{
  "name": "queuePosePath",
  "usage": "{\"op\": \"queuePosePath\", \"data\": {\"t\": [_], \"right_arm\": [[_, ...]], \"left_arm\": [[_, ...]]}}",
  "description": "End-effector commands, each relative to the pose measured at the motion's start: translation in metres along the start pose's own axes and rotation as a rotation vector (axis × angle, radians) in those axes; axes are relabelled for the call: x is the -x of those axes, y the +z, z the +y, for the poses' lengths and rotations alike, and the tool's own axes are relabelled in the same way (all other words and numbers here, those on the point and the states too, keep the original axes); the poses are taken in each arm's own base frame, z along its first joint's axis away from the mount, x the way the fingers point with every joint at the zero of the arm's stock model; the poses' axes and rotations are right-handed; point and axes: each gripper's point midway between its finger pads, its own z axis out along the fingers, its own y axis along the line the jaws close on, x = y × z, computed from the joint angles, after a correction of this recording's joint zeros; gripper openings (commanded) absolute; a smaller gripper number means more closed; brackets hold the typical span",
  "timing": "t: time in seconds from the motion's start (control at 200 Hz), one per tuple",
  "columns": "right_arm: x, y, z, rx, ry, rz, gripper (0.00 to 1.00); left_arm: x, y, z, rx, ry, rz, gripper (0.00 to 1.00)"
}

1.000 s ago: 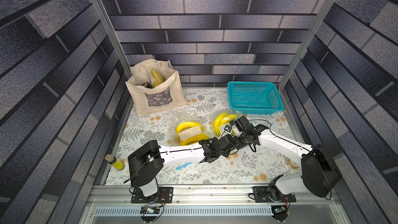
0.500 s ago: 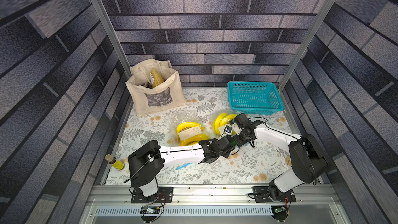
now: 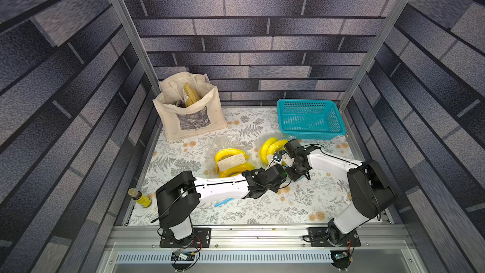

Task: Open the zip-top bag and take out the banana
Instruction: Pick up the banana from the zipper food storage bag.

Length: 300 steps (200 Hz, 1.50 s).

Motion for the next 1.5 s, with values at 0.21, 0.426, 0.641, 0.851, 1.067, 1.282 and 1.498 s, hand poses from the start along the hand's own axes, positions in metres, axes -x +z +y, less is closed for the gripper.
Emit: {"op": "queuePosePath", "data": {"t": [0.21,0.426,0.641,0.851,1.067,1.282,1.498], "right_arm": [[0.004,0.001,-0.004,-0.018,0.031,-0.029,0.35],[0.009,-0.005,-0.01,-0.055,0.046,-0.081,0.46],[0.017,-0.002,-0.014,-0.079,0.015,-0.107,0.46],[0.008,0.006,-0.007,-0.041,-0.008,-0.053,0.37],[0.002,0.012,-0.005,-0.033,-0.019,0.002,0.24],[-0.005,0.014,0.0,-0.01,0.004,0.031,0.19],[0.003,-0.007,0.016,0.084,0.066,-0.02,0.11]], "left_arm": [[-0.007,-0.001,0.007,0.012,-0.023,0.016,0.0],[-0.008,0.001,0.006,0.007,-0.022,0.023,0.0],[-0.005,0.003,0.0,-0.016,-0.031,0.01,0.0],[-0.004,0.001,0.003,-0.009,-0.035,0.006,0.0],[-0.004,0.002,0.002,-0.014,-0.034,0.009,0.0],[-0.005,0.003,0.003,-0.011,-0.036,0.01,0.0],[-0.007,0.006,0.003,-0.01,-0.025,0.021,0.0]]}}
